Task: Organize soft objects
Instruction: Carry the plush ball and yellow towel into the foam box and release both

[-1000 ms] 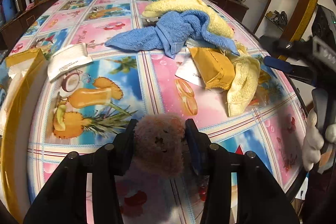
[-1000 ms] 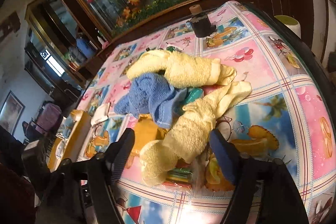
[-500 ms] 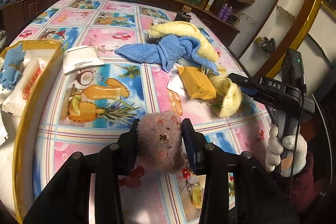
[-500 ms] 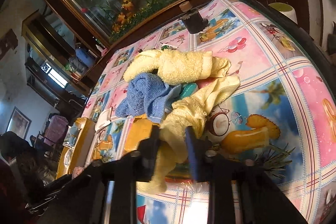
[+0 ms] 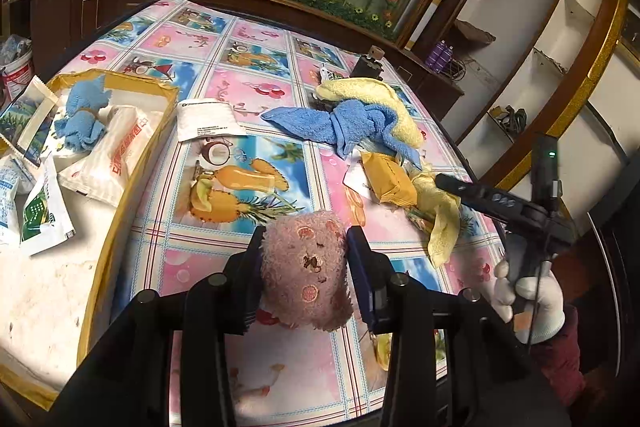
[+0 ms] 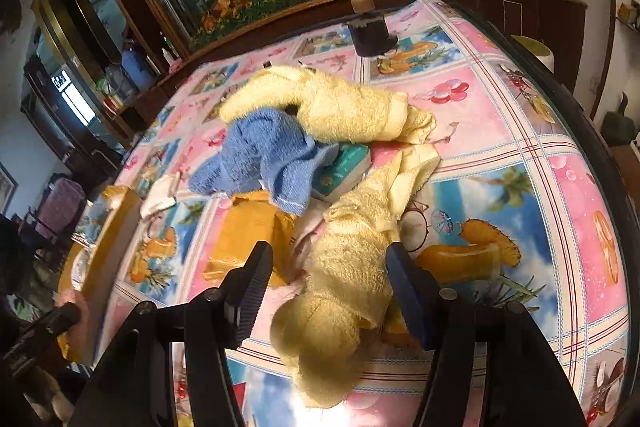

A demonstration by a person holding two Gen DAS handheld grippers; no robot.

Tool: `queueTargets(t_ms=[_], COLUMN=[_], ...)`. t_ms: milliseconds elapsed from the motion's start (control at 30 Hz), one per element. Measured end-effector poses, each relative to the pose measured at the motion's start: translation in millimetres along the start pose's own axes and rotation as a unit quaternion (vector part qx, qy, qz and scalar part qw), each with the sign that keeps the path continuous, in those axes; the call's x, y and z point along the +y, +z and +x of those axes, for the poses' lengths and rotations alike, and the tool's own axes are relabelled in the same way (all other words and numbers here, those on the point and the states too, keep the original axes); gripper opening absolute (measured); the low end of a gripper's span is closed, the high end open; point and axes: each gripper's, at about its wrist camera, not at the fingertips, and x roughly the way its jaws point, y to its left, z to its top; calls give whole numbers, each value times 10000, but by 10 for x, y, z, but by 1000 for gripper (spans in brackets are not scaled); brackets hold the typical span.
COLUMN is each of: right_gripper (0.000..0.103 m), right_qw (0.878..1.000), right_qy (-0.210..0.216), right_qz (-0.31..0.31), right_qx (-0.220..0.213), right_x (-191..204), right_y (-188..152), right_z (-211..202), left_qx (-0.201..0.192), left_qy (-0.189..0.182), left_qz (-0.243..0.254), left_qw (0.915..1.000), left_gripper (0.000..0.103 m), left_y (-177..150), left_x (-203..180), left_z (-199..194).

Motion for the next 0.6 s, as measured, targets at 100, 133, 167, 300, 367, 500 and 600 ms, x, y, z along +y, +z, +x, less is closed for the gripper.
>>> queueTargets(t_ms=[100,133,167,300,367,500,600], right_gripper=[40,39,39,39,38,38,38], right_qw=[10000,9999,9998,9977,9961,9911,9855], right_qy=[17,89,124,362,498,1002,1487], right_qz=[64,143,176,341,301,-12,-324], right_qx=[73,19,-51,-450,-667,-875,-752], right_x=[-36,-59,-69,-57,39,451,847], right_y=[-46,-55,-58,-14,32,137,189], right_z=[41,-9,-64,-379,-560,-803,-806], left_qx=[-79,-115,-152,-333,-444,-653,-658], left_qy=[12,27,46,195,340,786,1090], left_qz=[-61,-92,-135,-322,-394,-626,-883], left_qw=[9999,9999,9998,9987,9977,9928,9879], left_gripper=[37,37,37,37,37,37,37], left_y=[-15,-16,-12,34,69,116,121], left_x=[55,81,115,306,416,729,1016], left_z=[-89,-129,-172,-363,-460,-647,-695])
